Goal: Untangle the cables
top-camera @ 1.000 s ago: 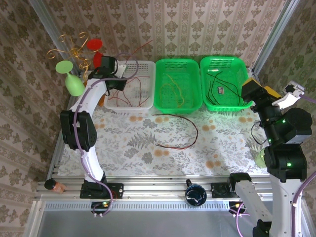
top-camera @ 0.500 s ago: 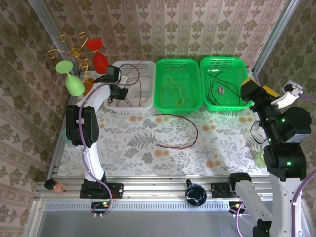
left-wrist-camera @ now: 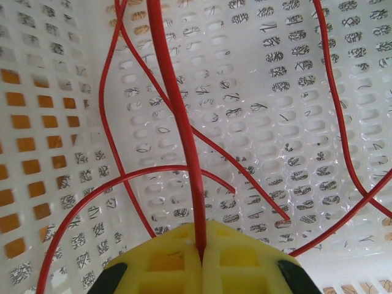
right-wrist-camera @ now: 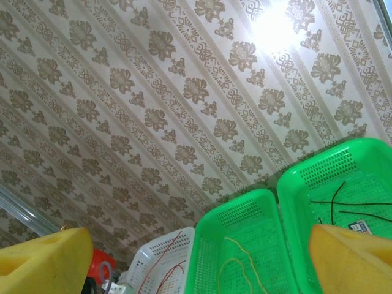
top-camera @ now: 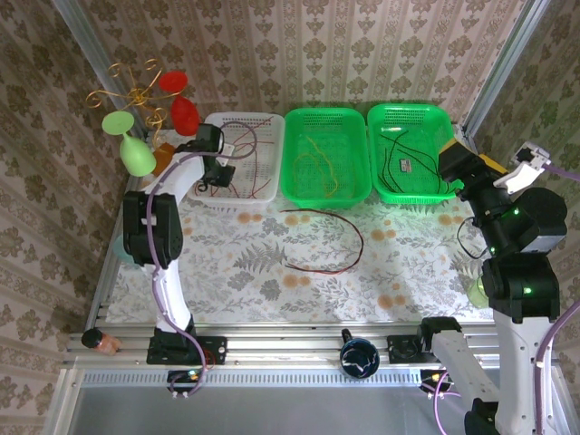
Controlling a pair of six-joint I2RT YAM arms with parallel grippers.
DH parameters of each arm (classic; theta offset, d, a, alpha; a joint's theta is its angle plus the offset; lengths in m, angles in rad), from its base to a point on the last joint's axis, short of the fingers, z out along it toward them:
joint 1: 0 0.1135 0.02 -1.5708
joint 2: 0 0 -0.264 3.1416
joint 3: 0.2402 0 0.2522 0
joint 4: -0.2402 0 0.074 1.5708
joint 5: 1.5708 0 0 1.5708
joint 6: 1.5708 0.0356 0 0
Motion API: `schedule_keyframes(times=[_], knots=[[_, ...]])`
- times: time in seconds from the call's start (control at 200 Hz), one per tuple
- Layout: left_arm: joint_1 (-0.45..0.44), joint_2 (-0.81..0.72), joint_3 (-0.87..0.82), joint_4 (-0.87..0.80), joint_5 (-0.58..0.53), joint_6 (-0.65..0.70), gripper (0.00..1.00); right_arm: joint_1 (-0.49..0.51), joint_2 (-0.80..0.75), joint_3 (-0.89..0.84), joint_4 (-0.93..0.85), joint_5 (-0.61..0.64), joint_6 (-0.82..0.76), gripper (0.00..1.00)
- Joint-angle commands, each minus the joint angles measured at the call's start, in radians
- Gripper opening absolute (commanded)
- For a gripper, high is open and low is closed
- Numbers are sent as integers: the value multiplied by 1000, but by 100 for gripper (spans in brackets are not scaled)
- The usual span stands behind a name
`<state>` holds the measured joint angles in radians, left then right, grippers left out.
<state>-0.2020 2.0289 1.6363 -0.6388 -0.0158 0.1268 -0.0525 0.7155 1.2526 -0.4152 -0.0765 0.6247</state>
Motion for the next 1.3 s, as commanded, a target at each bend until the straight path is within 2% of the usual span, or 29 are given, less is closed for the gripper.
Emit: schedule_keyframes(times=[0.0,0.215,0.37,0.455,0.53,0.6,0.655,0.69,0.745,0.775,0.995,1.295], knots=[[-20,68,71,-82,-8,18,1,-1,-5,19,15,-11,-9,92],[-43,171,192,-162,3,16,4,-1,-10,37,-3,-5,-25,92],[-46,188,222,-191,18,18,16,-1,-15,43,-16,1,-35,91],[-46,201,243,-222,14,30,19,-1,-15,42,-14,1,-36,91],[-52,211,272,-260,-35,37,19,-1,-12,40,-8,0,-33,91],[-51,197,276,-257,-83,38,12,-1,-12,35,-4,-5,-30,91],[-50,180,262,-232,-97,32,13,-1,-13,30,-1,-6,-27,91],[-45,173,257,-219,-97,26,18,-1,-13,27,1,-7,-25,91],[-43,172,259,-212,-89,25,41,-1,-13,28,0,-9,-25,91],[-45,172,258,-213,-76,26,47,-1,-15,28,-1,-8,-26,91],[-73,78,161,-105,-55,-9,63,-1,-24,37,-18,3,-40,92],[-155,38,162,-134,-12,-32,70,-1,-30,22,-12,3,-32,92]])
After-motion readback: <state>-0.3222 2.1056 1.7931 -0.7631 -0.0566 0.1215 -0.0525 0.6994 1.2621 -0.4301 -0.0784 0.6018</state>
